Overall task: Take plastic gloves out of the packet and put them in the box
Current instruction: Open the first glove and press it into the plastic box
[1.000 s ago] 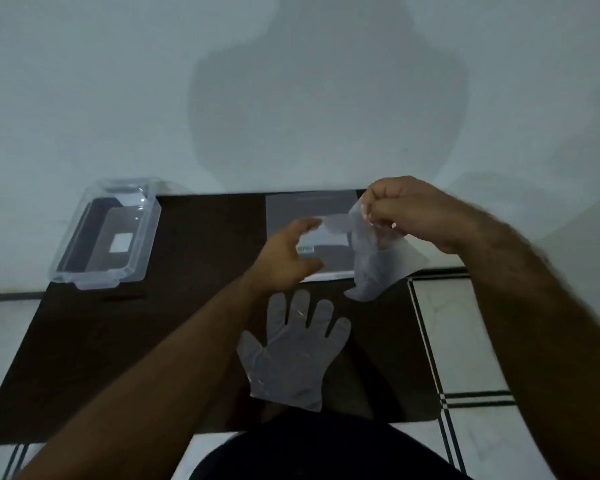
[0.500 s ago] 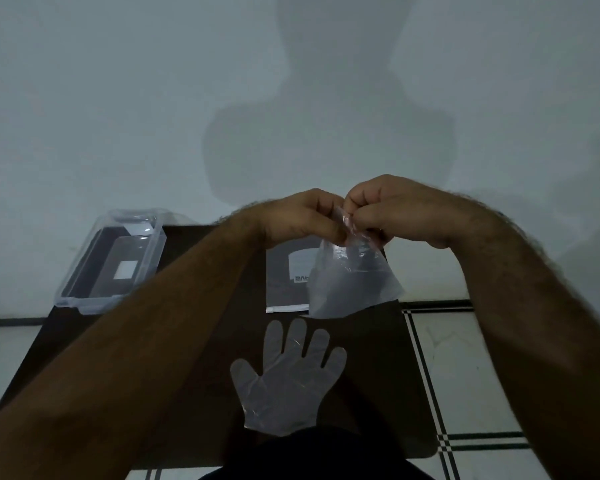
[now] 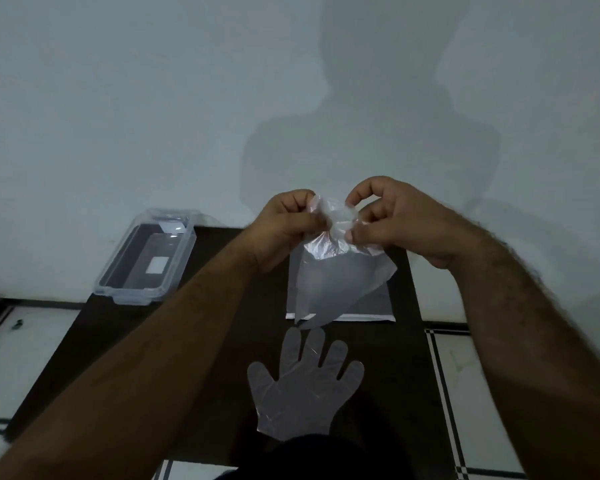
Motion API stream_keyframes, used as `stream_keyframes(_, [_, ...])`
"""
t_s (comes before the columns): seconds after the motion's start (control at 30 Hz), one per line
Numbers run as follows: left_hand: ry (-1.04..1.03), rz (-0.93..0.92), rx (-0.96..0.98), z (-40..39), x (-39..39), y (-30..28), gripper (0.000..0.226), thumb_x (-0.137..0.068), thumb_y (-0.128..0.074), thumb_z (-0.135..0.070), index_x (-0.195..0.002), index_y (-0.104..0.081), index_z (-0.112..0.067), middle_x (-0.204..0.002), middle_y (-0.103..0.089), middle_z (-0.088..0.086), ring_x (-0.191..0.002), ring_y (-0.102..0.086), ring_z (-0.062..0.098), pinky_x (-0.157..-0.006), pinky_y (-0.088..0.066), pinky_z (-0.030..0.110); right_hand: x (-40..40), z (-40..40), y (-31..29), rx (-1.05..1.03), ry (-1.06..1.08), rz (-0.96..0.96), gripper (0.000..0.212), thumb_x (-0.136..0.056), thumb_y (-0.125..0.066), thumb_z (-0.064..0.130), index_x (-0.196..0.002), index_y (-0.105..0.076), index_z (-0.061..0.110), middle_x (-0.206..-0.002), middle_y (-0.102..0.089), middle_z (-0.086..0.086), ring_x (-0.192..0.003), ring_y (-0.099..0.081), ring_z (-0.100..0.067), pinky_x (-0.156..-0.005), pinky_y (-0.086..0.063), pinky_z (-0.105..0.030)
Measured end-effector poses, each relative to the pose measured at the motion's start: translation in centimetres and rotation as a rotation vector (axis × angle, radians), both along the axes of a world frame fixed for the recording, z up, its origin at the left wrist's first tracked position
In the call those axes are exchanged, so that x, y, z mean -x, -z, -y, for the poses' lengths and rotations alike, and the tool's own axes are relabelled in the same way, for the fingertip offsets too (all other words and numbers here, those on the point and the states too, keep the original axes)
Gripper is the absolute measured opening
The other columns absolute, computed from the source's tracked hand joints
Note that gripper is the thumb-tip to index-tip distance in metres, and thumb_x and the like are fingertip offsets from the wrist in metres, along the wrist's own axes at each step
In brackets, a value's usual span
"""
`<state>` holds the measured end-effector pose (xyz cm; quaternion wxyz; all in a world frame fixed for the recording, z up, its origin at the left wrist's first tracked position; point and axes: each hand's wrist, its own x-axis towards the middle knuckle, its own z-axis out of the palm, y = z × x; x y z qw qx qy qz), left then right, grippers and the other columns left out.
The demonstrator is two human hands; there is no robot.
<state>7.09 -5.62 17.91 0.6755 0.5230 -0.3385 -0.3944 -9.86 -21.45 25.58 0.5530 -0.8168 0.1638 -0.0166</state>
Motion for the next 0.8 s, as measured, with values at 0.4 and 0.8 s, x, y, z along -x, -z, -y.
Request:
stream_keyframes(0.4, [0.000,0.327,-0.181,-9.8,-7.8,-1.5,0.089,-0.086,-0.073,-0.002,-0.163,-0.035,-0.023,-0.159,-0.053,0.006,-0.142,-0.054,0.029,-0.112,-0.051,0.049,-10.0,-7.2,-2.4,0.418,-0.387,-0.017,0.042,-0.085,-0.084,0.009,-0.114,-0.057,0.024,-0.088,-0.078,0.001,-0.078,-0.075,-0.011,-0.076,-0.063,-0.036])
stream_keyframes(0.8, [0.025,0.533,-0.349,-20.9,-22.6,-4.8,0.018,-0.095,-0.070,0.009,-0.111,-0.075,0.004,-0.103,-0.077,0.012,-0.096,-0.072,0.020,-0.092,-0.058,0.032,-23.5,-16.2,-3.0,0.518,-0.366,-0.105,0.047,-0.082,-0.085,0.008,-0.117,-0.058,0.025,-0.090,-0.078,0.000,-0.070,-0.071,-0.008,-0.065,-0.057,-0.029])
